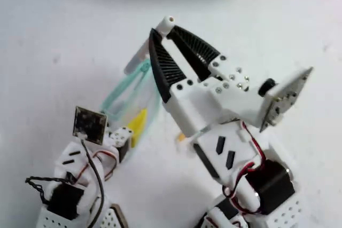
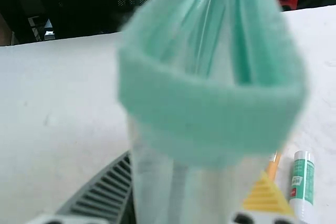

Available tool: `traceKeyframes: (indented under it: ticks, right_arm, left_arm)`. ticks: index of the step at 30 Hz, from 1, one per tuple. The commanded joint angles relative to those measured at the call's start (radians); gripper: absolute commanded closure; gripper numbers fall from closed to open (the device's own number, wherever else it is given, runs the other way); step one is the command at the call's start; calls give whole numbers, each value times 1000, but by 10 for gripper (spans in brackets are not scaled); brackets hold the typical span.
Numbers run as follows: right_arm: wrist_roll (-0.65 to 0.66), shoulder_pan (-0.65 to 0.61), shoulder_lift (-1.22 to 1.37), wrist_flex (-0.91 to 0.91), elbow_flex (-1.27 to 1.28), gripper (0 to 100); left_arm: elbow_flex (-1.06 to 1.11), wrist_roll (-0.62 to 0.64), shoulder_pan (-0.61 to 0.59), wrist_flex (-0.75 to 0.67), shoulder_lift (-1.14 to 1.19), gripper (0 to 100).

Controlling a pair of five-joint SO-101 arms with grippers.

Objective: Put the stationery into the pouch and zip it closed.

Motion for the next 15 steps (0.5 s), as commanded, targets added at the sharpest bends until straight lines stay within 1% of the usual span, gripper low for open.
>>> traceKeyframes:
  ticks: [1, 7, 11, 15]
  right_arm:
    - [12, 10, -10, -27, -3, 982]
    - [14, 15, -38, -16, -37, 982]
    - [14, 8, -53, 41, -35, 982]
    - [14, 15, -16, 82, -18, 982]
  left_arm:
    - [-9, -11, 16, -23, -8, 785]
    - [-9, -11, 15, -23, -8, 785]
    - [-9, -12, 15, -25, -8, 784]
    - [-9, -11, 15, -25, -8, 784]
